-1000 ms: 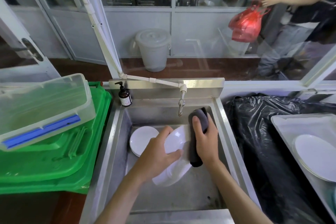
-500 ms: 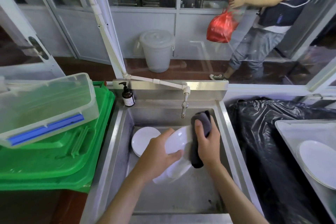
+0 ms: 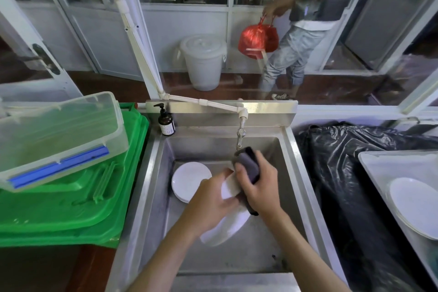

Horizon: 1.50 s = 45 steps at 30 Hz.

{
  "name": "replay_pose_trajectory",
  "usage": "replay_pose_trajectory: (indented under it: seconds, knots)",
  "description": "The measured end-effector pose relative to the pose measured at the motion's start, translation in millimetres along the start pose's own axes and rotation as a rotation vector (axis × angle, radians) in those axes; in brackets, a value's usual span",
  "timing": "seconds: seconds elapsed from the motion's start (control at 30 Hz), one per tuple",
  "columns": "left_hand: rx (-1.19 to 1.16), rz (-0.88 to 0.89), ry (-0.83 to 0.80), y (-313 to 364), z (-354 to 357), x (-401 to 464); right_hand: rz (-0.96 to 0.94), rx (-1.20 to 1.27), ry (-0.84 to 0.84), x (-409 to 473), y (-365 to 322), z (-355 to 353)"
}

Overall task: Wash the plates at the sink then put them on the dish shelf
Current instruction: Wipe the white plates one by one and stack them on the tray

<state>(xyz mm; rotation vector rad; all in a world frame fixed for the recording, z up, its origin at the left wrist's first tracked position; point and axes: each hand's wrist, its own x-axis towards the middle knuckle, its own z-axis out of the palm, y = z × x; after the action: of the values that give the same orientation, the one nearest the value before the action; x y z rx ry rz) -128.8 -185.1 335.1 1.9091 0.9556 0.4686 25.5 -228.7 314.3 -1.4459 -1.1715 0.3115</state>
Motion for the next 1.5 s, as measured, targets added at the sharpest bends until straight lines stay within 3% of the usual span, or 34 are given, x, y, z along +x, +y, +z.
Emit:
replay_pose_trajectory:
  seconds: [0.07,0.17,0.23,0.33,0.43,0.67,0.9,1.1,1.27,1.5]
  knots:
    - [-0.045,0.033,0.001,-2,4,-4,-0.004,0.027,0.026,-5,3,5]
    - [-0.068,0.043,0.106,-8,3,-10,0.265,0.173,0.191,-7,14,6]
    - [-0.112,-0.002,0.126,-10,-1,-9,0.366,0.187,0.192,-3,18,3]
    - [-0.124,-0.016,0.065,-11,-6,-4,0.252,0.118,0.148,0,13,-1]
    - [-0.086,-0.001,0.04,-12,0,-1,0.068,0.031,-0.025,-1,2,0]
    - [-0.289,-0.024,0.099,-20,6,-7,0.379,0.024,-0.011,-1,6,6]
    - [-0.557,-0.173,0.317,-14,-13,-3,0.558,-0.007,0.166,-8,32,-2]
    - [-0.825,-0.381,0.587,-12,-15,7,0.729,0.084,0.189,-32,35,0]
    - [-0.815,-0.364,0.702,-2,-11,18,0.604,0.025,0.145,-55,21,19]
    - [-0.671,-0.308,0.714,-6,24,13,0.216,-0.137,-0.082,-56,-7,38]
